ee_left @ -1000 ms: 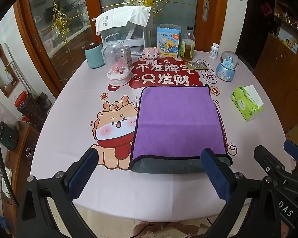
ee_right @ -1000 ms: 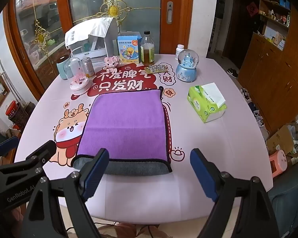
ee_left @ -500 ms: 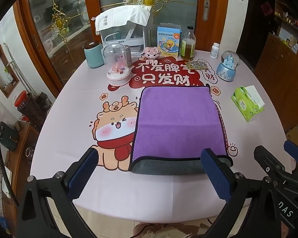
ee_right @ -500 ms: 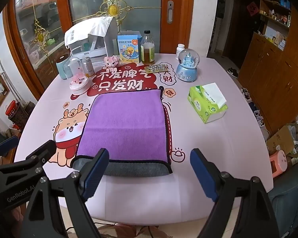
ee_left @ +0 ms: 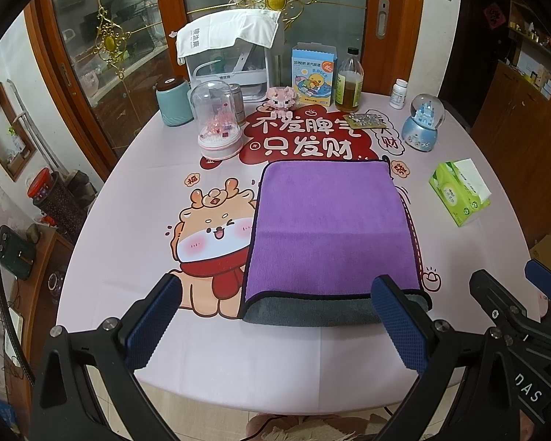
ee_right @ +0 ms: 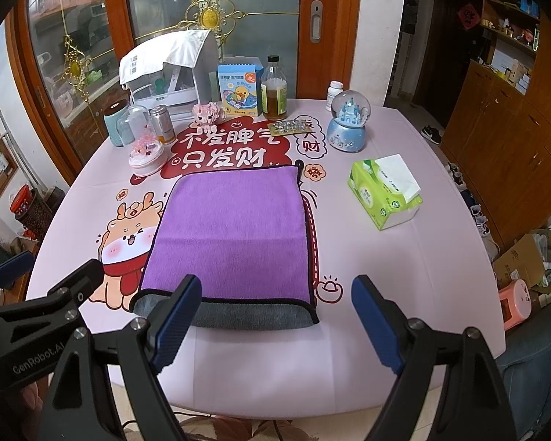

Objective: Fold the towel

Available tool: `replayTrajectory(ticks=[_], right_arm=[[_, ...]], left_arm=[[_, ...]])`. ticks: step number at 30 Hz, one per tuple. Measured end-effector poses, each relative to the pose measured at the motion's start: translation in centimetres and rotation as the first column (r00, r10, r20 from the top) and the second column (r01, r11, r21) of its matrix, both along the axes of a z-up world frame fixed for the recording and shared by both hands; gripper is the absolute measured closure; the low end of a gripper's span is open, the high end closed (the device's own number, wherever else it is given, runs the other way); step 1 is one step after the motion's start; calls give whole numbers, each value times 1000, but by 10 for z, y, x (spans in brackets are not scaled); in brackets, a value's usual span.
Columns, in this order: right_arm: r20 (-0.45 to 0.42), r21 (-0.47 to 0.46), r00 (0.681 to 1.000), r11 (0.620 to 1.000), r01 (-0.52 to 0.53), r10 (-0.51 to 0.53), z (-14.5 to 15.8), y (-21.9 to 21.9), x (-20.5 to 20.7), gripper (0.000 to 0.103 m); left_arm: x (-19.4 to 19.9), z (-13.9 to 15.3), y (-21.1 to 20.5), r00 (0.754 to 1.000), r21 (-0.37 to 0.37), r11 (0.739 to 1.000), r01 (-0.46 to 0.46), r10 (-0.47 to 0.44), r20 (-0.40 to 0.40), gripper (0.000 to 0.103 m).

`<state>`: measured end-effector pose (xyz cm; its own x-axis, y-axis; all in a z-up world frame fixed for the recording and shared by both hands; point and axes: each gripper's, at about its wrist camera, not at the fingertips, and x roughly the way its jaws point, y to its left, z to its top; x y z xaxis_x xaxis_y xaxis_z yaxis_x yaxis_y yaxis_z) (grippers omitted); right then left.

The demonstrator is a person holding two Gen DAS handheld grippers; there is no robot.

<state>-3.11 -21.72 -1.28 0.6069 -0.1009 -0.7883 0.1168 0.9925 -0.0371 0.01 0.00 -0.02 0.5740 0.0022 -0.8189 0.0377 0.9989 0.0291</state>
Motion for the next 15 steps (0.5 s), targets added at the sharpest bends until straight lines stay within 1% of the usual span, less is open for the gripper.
replayTrajectory(ticks=[15], right_arm=[[-1, -1, 1000, 1000, 0, 0, 0, 0, 1, 19]], left_arm=[[0, 0, 0, 1000, -1, 1000, 2, -2, 1, 1]])
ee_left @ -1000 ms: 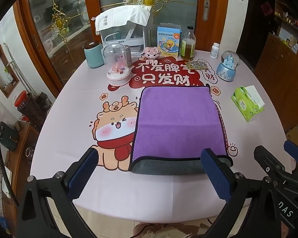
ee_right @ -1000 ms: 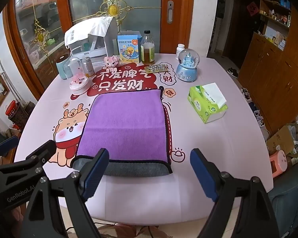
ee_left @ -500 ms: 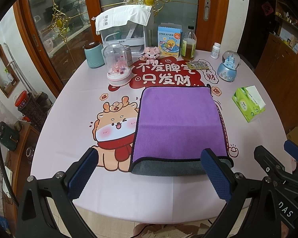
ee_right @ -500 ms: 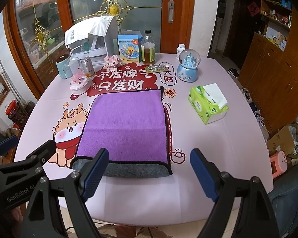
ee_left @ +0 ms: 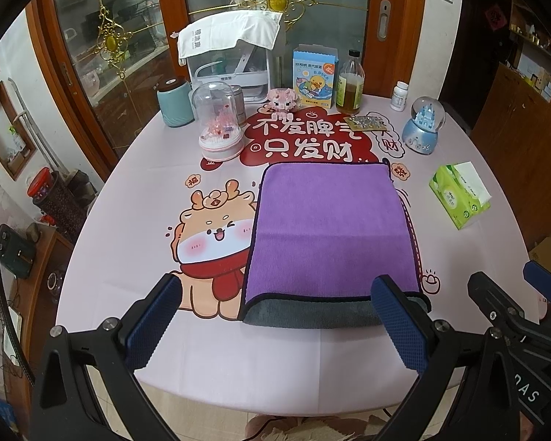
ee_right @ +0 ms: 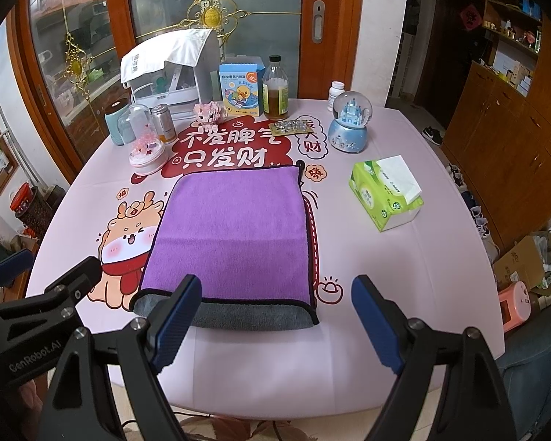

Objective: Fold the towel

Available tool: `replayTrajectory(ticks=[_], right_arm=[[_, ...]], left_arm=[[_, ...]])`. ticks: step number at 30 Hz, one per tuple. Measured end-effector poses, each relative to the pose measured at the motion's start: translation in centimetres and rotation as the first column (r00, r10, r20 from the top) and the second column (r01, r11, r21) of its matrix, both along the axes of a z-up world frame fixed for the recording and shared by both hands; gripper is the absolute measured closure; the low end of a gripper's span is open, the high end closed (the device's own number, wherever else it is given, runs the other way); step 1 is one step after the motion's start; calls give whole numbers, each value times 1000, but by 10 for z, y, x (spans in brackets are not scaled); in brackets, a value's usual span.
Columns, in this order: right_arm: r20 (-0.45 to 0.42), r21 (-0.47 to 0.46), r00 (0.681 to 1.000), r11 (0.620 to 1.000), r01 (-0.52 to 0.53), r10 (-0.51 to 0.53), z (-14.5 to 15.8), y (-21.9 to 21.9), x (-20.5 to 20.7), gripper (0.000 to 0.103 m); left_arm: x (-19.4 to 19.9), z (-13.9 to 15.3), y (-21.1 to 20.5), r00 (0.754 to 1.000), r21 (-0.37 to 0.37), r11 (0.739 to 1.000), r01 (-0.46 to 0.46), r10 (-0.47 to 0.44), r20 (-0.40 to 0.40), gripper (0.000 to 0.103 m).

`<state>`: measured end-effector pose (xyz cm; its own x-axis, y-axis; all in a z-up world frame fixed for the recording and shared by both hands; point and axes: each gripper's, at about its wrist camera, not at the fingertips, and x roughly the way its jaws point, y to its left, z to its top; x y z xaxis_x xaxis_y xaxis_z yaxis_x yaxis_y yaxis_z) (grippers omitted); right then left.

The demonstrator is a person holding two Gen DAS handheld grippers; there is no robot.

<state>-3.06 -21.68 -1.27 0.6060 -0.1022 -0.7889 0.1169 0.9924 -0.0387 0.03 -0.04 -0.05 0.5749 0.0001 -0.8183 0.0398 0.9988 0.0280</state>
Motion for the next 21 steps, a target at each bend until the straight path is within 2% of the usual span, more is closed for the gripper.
replayTrajectory(ticks=[16, 21], right_arm=[[-2, 1, 1000, 1000, -3, 3, 1, -2, 3, 19], [4, -5, 1000, 1000, -2, 2, 2, 3, 5, 19]], left_arm=[[0, 0, 7, 1000, -2, 1000, 1, -1, 2, 1], [3, 9, 2, 1000, -3, 1000, 0, 0, 13, 1]])
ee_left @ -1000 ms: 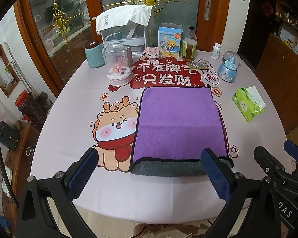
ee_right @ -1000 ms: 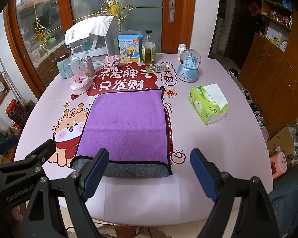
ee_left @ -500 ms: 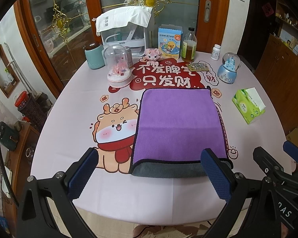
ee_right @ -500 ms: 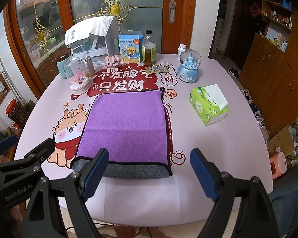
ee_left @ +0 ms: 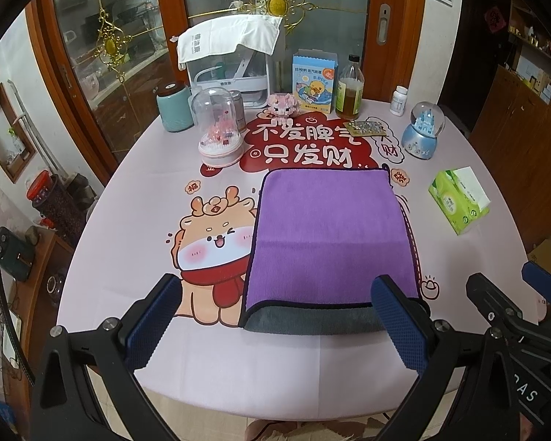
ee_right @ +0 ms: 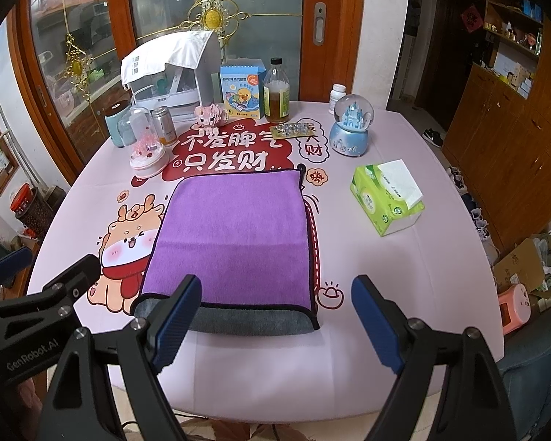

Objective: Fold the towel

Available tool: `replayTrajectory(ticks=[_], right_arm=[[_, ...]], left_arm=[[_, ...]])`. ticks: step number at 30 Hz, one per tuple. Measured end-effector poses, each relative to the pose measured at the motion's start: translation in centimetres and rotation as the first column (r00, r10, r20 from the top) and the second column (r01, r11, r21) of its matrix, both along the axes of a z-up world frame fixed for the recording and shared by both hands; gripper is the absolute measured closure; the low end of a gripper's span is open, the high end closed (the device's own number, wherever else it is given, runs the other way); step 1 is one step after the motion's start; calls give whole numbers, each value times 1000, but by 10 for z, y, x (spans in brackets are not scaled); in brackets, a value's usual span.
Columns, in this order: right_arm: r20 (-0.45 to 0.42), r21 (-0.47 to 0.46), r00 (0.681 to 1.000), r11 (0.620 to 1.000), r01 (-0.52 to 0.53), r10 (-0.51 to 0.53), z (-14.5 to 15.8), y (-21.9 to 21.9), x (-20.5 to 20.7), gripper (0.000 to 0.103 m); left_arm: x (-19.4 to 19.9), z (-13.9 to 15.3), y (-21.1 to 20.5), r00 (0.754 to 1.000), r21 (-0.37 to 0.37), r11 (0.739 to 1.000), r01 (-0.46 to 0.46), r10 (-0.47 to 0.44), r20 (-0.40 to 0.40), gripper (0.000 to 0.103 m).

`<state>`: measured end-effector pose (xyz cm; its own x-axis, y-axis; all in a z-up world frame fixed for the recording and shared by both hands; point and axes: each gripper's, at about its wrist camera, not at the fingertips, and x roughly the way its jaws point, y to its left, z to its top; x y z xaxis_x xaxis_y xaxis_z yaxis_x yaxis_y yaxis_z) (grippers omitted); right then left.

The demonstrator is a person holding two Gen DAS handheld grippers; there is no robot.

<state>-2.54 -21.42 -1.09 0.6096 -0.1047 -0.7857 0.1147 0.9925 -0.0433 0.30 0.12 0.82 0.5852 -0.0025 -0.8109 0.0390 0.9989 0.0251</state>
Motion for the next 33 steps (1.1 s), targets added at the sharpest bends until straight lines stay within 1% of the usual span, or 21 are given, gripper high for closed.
replayTrajectory(ticks=[5, 8, 15, 33], right_arm=[[-2, 1, 1000, 1000, 0, 0, 1, 0, 1, 19], [-1, 0, 1000, 1000, 0, 0, 0, -1, -1, 19], [3, -5, 1000, 1000, -3, 3, 3, -1, 0, 19], [6, -7, 1000, 1000, -6, 6, 3, -1, -1, 19]], left_arm=[[0, 0, 0, 1000, -1, 1000, -1, 1, -2, 1], [7, 4, 0, 1000, -9, 1000, -3, 3, -2, 1], [6, 7, 1, 1000, -16, 1000, -4, 5, 8, 1], [4, 3, 3, 1000, -18, 1000, -9, 9, 16, 1]])
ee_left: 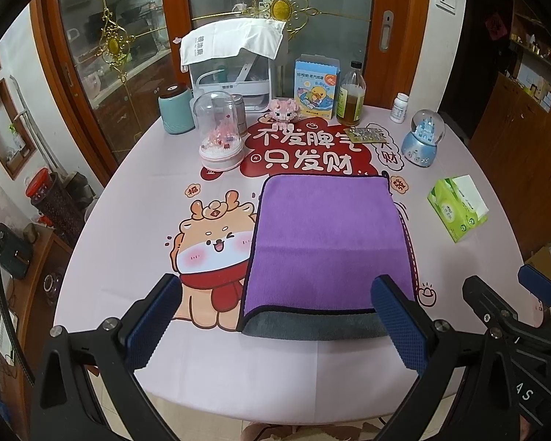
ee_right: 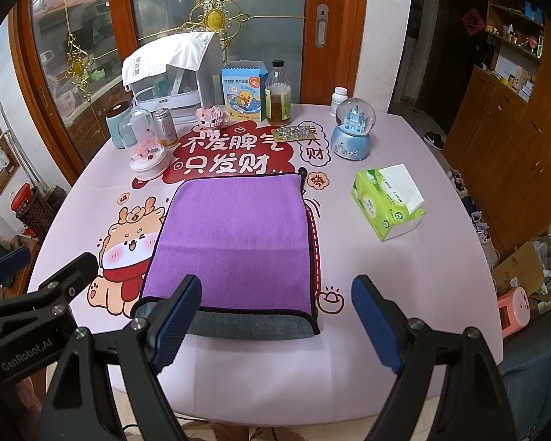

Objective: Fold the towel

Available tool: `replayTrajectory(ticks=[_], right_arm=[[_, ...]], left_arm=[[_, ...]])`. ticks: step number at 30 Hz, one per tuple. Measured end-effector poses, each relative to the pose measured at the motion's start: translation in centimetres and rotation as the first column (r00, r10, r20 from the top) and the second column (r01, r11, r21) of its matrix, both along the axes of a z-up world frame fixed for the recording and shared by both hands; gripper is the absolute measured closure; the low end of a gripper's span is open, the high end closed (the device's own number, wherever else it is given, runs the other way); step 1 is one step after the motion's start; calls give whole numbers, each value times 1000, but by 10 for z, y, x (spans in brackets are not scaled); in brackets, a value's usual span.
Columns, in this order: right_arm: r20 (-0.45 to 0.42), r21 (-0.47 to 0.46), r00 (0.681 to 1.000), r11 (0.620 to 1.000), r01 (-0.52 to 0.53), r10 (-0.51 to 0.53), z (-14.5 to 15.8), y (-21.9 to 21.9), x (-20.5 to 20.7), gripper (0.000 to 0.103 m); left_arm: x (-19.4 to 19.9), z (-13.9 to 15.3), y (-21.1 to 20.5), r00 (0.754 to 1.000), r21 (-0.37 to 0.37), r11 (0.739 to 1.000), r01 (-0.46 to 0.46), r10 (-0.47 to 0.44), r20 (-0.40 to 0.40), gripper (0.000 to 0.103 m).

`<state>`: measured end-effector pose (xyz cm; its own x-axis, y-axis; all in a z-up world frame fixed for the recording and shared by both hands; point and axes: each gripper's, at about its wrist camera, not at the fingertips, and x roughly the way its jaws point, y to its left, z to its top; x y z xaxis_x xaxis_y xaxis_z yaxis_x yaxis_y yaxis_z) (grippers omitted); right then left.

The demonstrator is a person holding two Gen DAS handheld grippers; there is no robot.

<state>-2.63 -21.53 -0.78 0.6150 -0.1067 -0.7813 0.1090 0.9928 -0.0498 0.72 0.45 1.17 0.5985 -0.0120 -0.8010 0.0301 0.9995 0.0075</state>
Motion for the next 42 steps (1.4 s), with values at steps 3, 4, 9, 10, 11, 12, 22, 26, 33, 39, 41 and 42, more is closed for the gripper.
replayTrajectory(ticks=[3, 4, 9, 10, 11, 12, 22, 26, 33, 39, 41, 42], right_arm=[[-5, 1, 1000, 1000, -4, 4, -1, 1, 0, 19], [-6, 0, 1000, 1000, -5, 5, -2, 1, 1, 19], [-9, 2, 1000, 1000, -19, 19, -4, 2, 7, 19], [-7, 1, 1000, 1000, -22, 22, -4, 2, 7, 19], [-4, 0, 1000, 1000, -25, 25, -3, 0, 9, 19], [-1, -1, 1000, 1000, -26, 26, -3, 0, 9, 19], [13, -43, 1000, 999, -24, 24, -8, -15, 21, 19], [30, -53, 999, 998, -38, 40, -6, -21, 26, 19], [43, -67, 997, 996, -62, 65, -11, -35, 35, 19], [26, -67, 996, 994, -89, 91, -30, -49, 39, 19], [18, -65, 994, 992, -106, 108, -38, -52, 39, 19], [15, -68, 993, 991, -114, 115, -42, -53, 39, 19]], left_arm=[[0, 0, 1, 1000, 1, 1000, 2, -2, 1, 1], [0, 0, 1, 1000, 3, 1000, 3, -3, 2, 1], [1, -3, 2, 1000, 4, 1000, 3, -3, 5, 1], [2, -3, 3, 1000, 4, 1000, 8, -8, 9, 1], [4, -3, 3, 1000, 4, 1000, 9, -9, 13, 1], [6, -4, 5, 1000, 5, 1000, 13, -13, 21, 1], [31, 3, 29, 995, 39, 999, 14, -18, 101, 1], [37, 5, 41, 993, 22, 999, 26, -28, 116, 1], [41, -9, 54, 991, 51, 998, 25, -31, 126, 1], [47, -33, 64, 995, 32, 997, 64, -66, 79, 5], [47, -41, 64, 995, 39, 996, 75, -77, 69, 5], [46, -46, 65, 995, 41, 996, 83, -85, 60, 5]])
